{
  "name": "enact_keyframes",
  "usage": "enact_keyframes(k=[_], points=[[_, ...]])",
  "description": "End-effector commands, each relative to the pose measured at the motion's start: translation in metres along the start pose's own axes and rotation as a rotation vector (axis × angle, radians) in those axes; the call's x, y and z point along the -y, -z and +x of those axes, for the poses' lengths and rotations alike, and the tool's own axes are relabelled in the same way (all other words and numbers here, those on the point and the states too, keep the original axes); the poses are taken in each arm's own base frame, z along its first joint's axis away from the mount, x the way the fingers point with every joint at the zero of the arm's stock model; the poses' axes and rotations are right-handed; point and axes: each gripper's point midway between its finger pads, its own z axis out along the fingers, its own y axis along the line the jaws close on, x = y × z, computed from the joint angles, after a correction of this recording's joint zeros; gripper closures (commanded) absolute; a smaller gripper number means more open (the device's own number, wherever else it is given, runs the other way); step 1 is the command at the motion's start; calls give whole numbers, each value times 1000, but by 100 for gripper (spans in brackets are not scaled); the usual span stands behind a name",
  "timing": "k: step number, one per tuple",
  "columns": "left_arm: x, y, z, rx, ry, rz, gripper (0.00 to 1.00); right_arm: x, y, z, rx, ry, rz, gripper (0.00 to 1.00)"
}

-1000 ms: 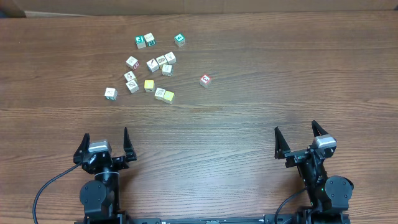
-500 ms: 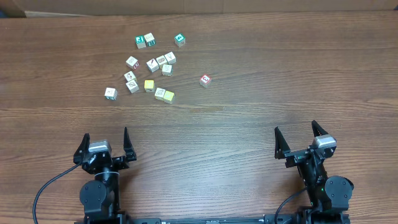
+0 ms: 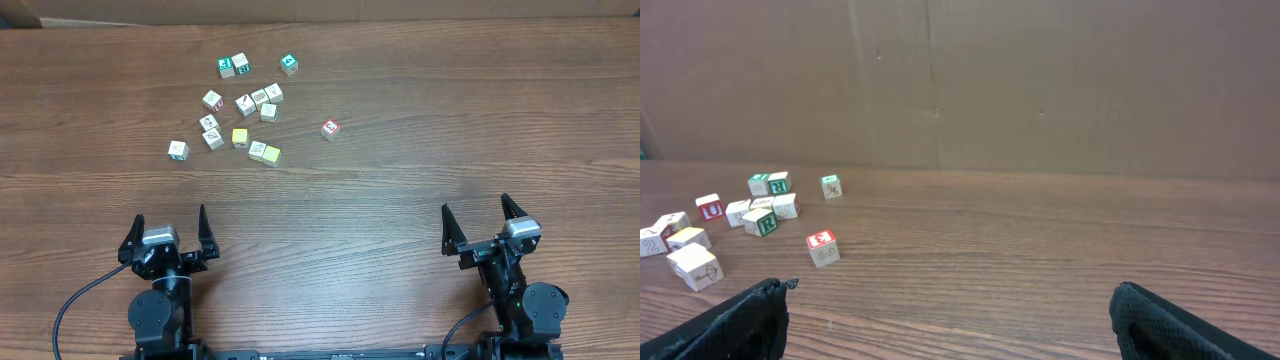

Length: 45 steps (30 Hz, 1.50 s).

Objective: Form a tower

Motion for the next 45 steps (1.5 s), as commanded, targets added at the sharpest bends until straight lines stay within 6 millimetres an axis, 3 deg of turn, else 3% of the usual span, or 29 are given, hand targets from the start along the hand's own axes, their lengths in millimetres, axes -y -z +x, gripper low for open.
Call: enact_keyframes(k=[1,31,45], points=[[1,0,-1,8,-22,3,0,1,0,1,5,-1,5,0],[-1,0,-4,19,-15,-5,1,1,0,1,6,-1,5,0],[10,2,-9,25,-14,55,0,1,0,1,6,-1,5,0]])
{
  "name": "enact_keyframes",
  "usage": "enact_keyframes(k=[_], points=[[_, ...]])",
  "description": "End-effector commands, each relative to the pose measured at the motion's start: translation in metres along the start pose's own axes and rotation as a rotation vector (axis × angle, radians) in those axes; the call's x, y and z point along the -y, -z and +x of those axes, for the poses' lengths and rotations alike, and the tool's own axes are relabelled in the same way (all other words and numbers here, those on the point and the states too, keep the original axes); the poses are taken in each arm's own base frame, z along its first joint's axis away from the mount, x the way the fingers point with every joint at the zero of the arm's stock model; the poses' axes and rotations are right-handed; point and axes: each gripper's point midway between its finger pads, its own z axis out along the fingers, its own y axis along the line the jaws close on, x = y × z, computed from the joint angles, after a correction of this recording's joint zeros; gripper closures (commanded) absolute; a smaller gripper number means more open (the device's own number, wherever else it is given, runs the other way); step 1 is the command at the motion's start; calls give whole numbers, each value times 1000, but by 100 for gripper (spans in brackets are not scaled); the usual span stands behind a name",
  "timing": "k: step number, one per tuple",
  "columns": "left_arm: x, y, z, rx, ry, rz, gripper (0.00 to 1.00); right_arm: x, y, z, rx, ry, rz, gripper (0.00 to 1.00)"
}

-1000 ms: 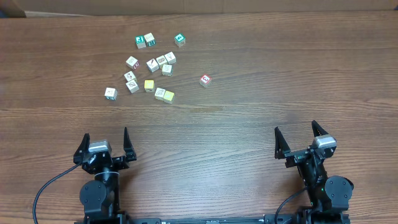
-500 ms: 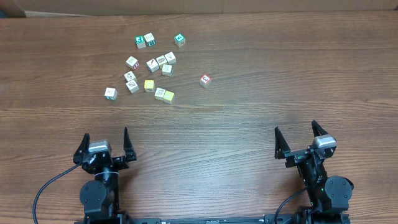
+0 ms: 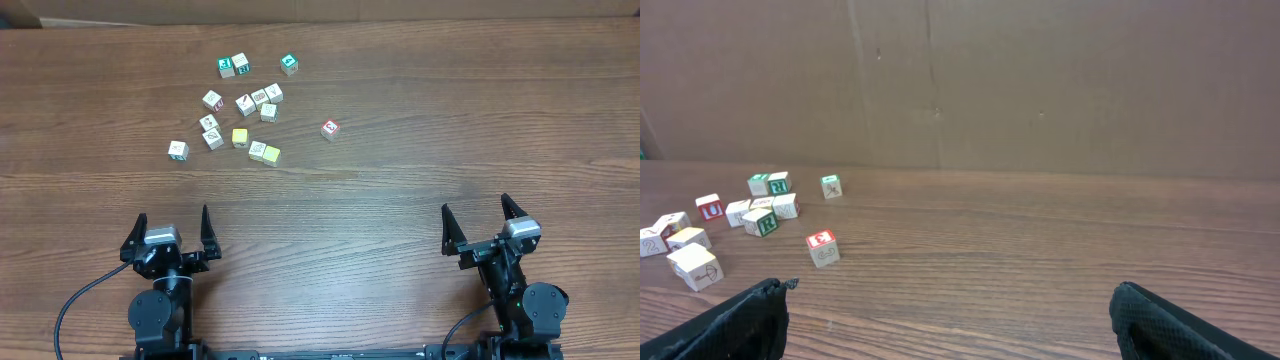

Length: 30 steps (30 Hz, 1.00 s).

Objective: Form a tower

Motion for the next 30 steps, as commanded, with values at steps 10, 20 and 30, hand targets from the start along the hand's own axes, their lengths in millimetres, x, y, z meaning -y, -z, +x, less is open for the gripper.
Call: enact_keyframes(k=[10,20,30], points=[[9,5,-23,52,-15,54,0,1,0,1,5,-1,5,0],[-13,5,-19,44,6,-79,0,1,0,1,5,-1,5,0],[-14,2,-6,18,12,-80,0,1,0,1,5,-1,5,0]])
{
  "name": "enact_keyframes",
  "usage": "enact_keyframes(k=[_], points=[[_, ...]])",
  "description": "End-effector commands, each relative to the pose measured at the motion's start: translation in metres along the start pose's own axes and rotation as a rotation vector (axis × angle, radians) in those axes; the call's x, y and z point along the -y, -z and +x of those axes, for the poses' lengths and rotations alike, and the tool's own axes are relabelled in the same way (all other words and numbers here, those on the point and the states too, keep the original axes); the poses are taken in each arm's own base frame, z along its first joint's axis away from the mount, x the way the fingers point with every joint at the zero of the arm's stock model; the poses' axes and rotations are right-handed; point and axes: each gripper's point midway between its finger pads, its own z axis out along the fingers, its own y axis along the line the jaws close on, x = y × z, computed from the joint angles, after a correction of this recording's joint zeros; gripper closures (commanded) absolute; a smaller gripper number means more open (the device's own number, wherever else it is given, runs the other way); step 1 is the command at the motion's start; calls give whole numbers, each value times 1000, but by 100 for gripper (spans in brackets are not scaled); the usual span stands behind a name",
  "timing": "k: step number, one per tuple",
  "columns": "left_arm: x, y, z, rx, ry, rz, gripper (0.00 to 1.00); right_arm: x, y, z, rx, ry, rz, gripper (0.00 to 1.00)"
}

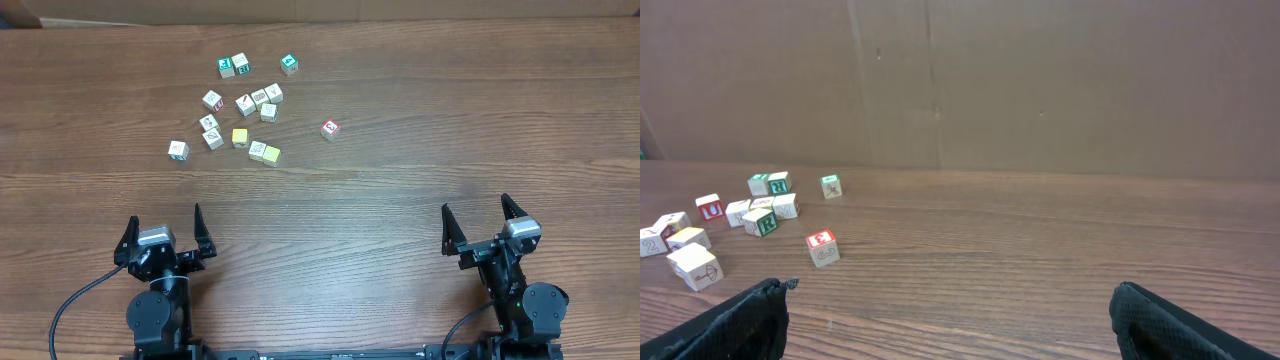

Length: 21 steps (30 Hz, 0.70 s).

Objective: Form a tower

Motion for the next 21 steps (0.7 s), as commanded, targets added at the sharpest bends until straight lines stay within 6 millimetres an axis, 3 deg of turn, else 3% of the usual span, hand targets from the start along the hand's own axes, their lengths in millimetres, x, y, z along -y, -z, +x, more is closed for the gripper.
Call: enact_keyframes(k=[1,21], points=[[-2,0,1,6,7,-14,0,1,0,1,5,-1,6,0],[2,-5,29,-119,18,4,0,1,0,1,5,-1,6,0]])
